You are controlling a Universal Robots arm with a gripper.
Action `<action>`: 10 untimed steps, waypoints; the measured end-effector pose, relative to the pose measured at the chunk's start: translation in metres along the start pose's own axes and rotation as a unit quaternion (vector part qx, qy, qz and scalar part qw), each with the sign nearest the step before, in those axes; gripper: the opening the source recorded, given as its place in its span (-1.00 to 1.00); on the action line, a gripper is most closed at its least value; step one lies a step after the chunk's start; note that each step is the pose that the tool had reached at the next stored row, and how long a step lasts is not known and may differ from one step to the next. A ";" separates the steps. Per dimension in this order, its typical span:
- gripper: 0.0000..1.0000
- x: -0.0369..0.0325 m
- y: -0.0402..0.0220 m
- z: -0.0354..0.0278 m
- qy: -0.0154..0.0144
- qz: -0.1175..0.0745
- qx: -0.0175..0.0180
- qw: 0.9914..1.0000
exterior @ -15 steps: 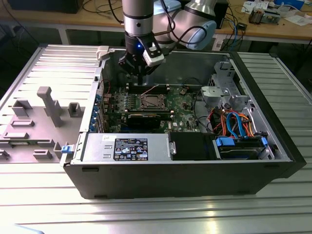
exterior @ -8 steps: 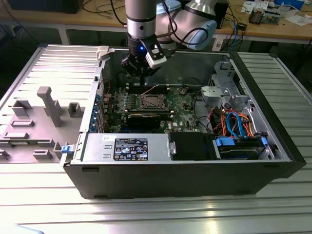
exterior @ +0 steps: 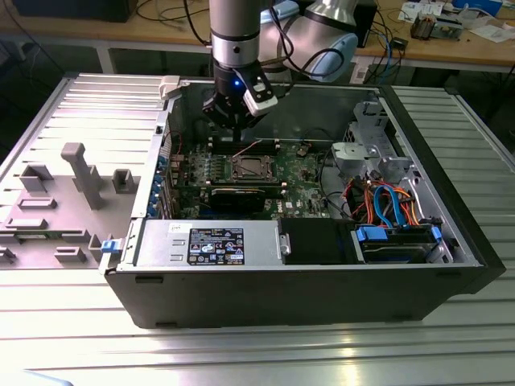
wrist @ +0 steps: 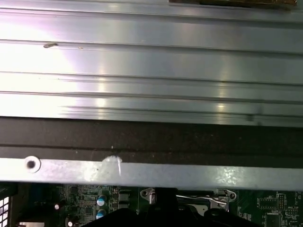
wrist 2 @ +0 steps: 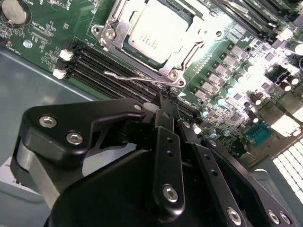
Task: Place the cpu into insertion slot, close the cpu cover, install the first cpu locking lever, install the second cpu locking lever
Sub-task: 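Install the first cpu locking lever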
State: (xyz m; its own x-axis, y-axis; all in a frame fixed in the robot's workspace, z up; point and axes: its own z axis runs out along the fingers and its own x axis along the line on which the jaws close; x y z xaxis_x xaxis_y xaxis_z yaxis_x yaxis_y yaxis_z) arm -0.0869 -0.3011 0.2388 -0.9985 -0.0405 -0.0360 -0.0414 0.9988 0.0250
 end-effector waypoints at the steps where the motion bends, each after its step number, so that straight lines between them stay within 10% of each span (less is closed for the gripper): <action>1: -0.79 -0.0015 0.0001 0.0005 0.000 0.000 0.000 1.000; 10: -0.79 -0.0112 0.0036 0.0040 0.000 0.000 0.001 1.000</action>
State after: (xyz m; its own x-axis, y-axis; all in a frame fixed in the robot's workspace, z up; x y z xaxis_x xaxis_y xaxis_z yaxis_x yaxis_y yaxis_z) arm -0.0758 -0.2970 0.2353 -0.9985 -0.0405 -0.0358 -0.0414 0.9989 0.0239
